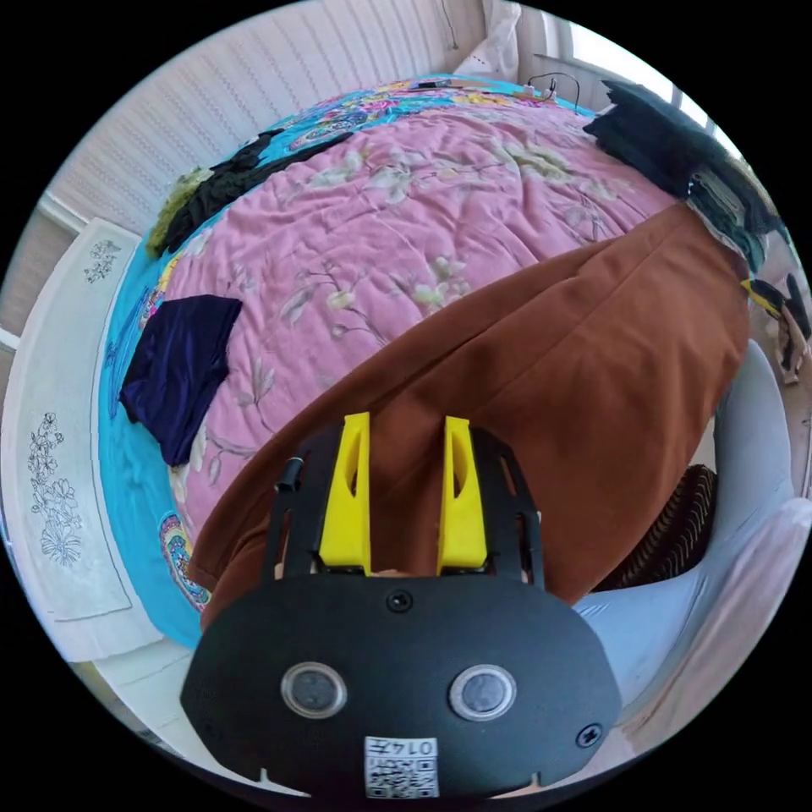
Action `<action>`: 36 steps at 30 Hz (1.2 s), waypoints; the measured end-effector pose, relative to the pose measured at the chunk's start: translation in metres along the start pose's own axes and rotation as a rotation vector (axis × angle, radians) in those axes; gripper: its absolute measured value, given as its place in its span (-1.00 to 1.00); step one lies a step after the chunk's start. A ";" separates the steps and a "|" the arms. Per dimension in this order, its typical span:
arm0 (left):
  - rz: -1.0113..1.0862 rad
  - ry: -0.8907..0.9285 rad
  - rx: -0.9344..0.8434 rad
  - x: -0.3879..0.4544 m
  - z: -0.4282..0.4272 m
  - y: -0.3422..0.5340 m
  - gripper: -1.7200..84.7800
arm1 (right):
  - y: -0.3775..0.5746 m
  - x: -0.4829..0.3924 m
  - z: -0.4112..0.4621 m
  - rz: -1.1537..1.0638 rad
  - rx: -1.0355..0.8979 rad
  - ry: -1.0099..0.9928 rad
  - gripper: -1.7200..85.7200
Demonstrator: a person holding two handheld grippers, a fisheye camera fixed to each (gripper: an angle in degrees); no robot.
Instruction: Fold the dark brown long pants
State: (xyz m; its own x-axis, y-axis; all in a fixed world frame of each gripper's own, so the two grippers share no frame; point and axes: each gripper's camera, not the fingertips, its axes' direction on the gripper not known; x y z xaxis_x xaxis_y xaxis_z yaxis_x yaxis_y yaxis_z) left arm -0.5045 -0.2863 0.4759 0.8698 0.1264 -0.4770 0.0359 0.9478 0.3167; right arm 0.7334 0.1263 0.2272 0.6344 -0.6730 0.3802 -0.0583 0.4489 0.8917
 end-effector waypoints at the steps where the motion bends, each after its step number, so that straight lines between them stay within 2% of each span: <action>1: 0.021 -0.007 -0.028 0.006 0.006 -0.009 -0.67 | 0.002 0.002 -0.002 0.001 -0.016 0.015 -0.95; 4: 0.053 0.024 -0.020 0.014 0.011 -0.019 -0.72 | 0.011 0.005 -0.002 -0.005 -0.051 0.064 -0.96; 8: 0.018 0.124 0.022 0.016 0.008 -0.025 -0.93 | 0.017 0.019 -0.001 0.041 -0.038 0.024 -0.96; 10: 0.049 0.099 0.023 0.021 -0.002 -0.029 -0.96 | 0.016 0.020 -0.003 0.042 -0.025 0.010 -0.96; 13: 0.096 0.086 0.077 0.019 -0.033 -0.032 -0.98 | 0.014 0.015 -0.006 0.018 -0.017 0.018 -0.96; 16: 0.053 0.118 0.093 0.002 -0.057 -0.040 -0.98 | 0.013 0.013 0.003 0.015 -0.056 0.016 -0.96; 19: 0.047 0.043 0.110 -0.004 -0.064 -0.052 -0.98 | 0.016 0.012 0.018 0.007 -0.108 0.024 -0.96; 26: -0.016 0.094 -0.069 0.011 0.006 -0.066 -0.97 | 0.012 0.028 0.032 0.080 -0.076 0.007 -0.95; 31: -0.022 0.056 0.001 0.011 -0.001 -0.052 -0.98 | 0.005 0.015 0.033 0.004 -0.064 0.038 -0.96; 36: -0.040 0.077 0.092 0.000 -0.032 -0.051 -0.98 | -0.002 -0.001 0.023 -0.060 0.052 0.030 -0.96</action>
State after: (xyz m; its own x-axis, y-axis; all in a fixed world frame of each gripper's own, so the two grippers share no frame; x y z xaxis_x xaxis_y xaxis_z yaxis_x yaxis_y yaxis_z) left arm -0.5219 -0.3255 0.4337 0.8263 0.1144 -0.5515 0.1182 0.9221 0.3684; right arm 0.7152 0.1131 0.2305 0.6610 -0.6791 0.3192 -0.0591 0.3769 0.9244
